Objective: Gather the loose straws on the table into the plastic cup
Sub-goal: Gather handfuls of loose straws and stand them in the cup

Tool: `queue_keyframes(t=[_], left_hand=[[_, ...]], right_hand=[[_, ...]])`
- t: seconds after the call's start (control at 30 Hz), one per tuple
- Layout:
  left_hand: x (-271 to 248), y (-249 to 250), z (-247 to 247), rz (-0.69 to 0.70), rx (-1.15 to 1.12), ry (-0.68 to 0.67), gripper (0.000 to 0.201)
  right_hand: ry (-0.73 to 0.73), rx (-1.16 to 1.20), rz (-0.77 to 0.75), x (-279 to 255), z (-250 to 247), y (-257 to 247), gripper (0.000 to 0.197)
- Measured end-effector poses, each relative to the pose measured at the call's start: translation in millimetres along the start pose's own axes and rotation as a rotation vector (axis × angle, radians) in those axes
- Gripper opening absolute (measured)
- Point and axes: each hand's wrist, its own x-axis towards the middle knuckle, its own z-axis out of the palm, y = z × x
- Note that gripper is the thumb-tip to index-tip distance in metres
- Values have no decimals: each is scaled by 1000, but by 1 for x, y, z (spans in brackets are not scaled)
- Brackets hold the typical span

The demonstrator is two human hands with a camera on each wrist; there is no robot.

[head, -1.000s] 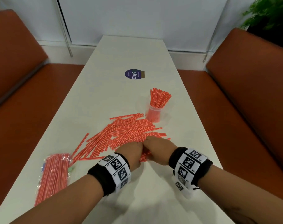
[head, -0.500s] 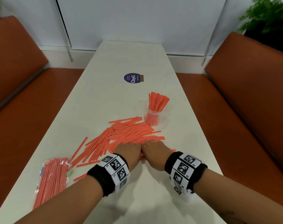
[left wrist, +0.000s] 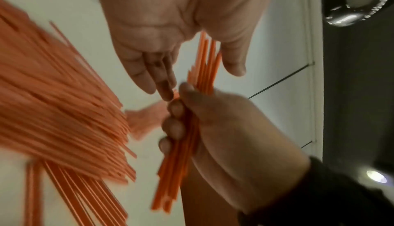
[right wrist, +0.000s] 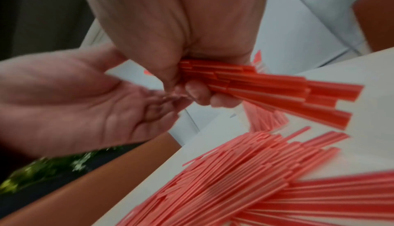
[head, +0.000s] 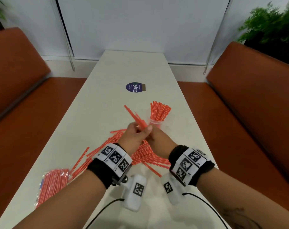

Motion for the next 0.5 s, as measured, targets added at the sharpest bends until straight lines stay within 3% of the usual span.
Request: queue_keyframes(t=[0.07, 0.17, 0.27, 0.37, 0.5], left_hand=[[-1, 4, 11, -4, -8, 20, 45], [2, 4, 16, -38, 4, 110, 44], [9, -7, 12, -110, -177, 141, 47], [16, -14, 5, -138, -361, 168, 29], [18, -11, 2, -139, -626, 136, 27]], right_hand=[[0, -1, -56, 0, 7, -10, 30], [13, -8, -43, 1, 15, -9, 30], [4, 50, 19, -3, 14, -8, 25], [-18, 139, 50, -9, 6, -12, 42], [13, 169, 54, -12, 3, -13, 46]])
